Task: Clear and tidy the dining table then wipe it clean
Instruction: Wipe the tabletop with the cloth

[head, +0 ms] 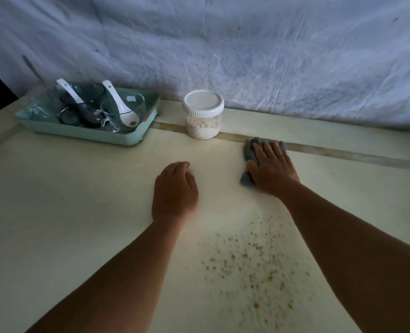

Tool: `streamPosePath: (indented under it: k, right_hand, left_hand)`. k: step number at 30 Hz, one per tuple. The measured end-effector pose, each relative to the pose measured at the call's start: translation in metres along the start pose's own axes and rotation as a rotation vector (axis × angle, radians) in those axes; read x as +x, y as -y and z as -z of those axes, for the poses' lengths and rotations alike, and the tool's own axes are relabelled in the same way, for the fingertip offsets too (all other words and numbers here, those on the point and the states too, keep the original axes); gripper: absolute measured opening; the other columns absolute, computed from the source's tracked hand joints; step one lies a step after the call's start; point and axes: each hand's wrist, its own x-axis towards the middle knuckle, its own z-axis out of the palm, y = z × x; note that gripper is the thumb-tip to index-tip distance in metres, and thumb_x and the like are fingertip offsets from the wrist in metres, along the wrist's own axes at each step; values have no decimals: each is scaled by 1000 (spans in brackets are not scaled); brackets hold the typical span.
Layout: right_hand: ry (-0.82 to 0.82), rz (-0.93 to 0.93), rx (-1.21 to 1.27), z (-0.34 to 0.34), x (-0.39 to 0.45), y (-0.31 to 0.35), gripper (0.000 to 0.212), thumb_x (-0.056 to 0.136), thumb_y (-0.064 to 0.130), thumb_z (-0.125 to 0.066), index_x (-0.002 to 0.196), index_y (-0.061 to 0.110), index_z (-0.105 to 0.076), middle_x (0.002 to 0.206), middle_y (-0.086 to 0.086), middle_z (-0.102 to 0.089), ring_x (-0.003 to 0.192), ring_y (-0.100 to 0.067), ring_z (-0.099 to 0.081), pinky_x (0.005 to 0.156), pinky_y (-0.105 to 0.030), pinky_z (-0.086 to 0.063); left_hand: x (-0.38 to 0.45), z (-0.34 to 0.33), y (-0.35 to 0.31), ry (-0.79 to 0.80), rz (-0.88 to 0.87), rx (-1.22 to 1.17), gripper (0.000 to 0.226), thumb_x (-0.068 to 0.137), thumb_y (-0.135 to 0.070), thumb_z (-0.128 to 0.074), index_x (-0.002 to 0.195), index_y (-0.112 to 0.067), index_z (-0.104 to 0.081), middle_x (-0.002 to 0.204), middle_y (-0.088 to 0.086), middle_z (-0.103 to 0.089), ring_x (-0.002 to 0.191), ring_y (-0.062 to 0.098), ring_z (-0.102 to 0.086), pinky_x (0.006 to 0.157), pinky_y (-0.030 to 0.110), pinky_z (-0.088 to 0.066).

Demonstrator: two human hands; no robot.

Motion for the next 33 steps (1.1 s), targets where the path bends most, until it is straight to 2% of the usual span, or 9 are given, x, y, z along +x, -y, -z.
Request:
streamPosePath:
  k: [7, 10, 13, 16, 19, 23, 27, 30, 33]
  right_hand:
    - [210, 299, -30, -3, -121, 43, 58, 100, 47, -13, 150, 29, 8, 159, 5, 15, 145, -17, 21, 120, -39, 7]
    - [228, 406, -47, -3, -161, 60, 58, 99, 47, -14, 149, 32, 12, 158, 8, 19, 143, -16, 27, 118, -38, 13]
    - [230, 463, -56, -1, -175, 62, 57, 100, 43, -15, 150, 32, 10, 158, 9, 17, 141, -13, 28, 114, -34, 18]
    - [229, 512, -85, 0, -161, 57, 56, 100, 42, -14, 150, 33, 8, 160, 7, 13, 143, -12, 24, 115, -33, 15]
    - [203, 481, -83, 1, -129, 53, 56, 100, 43, -14, 151, 31, 7, 160, 5, 11, 146, -13, 18, 119, -34, 10]
    - [142, 409, -64, -3, -74, 55, 57, 100, 41, -16, 152, 28, 1, 162, 2, 5, 148, -16, 9, 120, -35, 2]
    - [40, 249, -3, -11, -24, 63, 59, 97, 40, -23, 152, 25, -9, 162, -1, -5, 149, -21, -1, 120, -39, -5]
    - [32, 123, 43, -14, -7, 73, 61, 95, 41, -24, 152, 21, -12, 162, -2, -6, 149, -22, -1, 120, -42, -4]
    - [40, 234, 22, -18, -15, 89, 59, 96, 37, -24, 152, 21, -11, 161, 0, -6, 149, -21, -1, 120, -42, -3]
  left_hand:
    - [-5, 7, -5, 38, 20, -41, 34, 93, -14, -40, 120, -4, -57, 125, 15, -59, 118, 30, -52, 103, 38, -38]
    - [-5, 11, -8, 73, 42, -67, 33, 92, -14, -41, 118, -4, -58, 125, 15, -59, 117, 31, -52, 101, 36, -38]
    - [-5, 14, -12, 112, 64, -65, 34, 93, -16, -40, 121, -4, -56, 127, 14, -57, 118, 30, -51, 102, 34, -36]
    - [-4, 17, -13, 150, 91, -87, 36, 94, -15, -40, 125, -3, -53, 131, 16, -54, 122, 30, -49, 104, 33, -34]
    - [-5, 23, -15, 173, 86, -100, 38, 95, -12, -37, 131, -3, -48, 135, 17, -51, 126, 30, -47, 106, 33, -33]
    - [-20, 41, -5, 102, 110, -32, 42, 93, -5, -34, 134, -9, -45, 136, 13, -53, 125, 30, -48, 109, 36, -34]
    - [-47, 56, 19, 80, 139, 13, 42, 93, -5, -36, 134, -9, -45, 137, 11, -52, 126, 28, -48, 109, 34, -34]
    - [-62, 55, 30, 99, 146, -19, 41, 93, -6, -36, 133, -7, -45, 138, 11, -50, 128, 25, -47, 109, 30, -32]
    - [-63, 51, 34, 35, 135, -4, 41, 91, -11, -36, 130, -7, -49, 134, 12, -53, 125, 26, -49, 106, 27, -32]
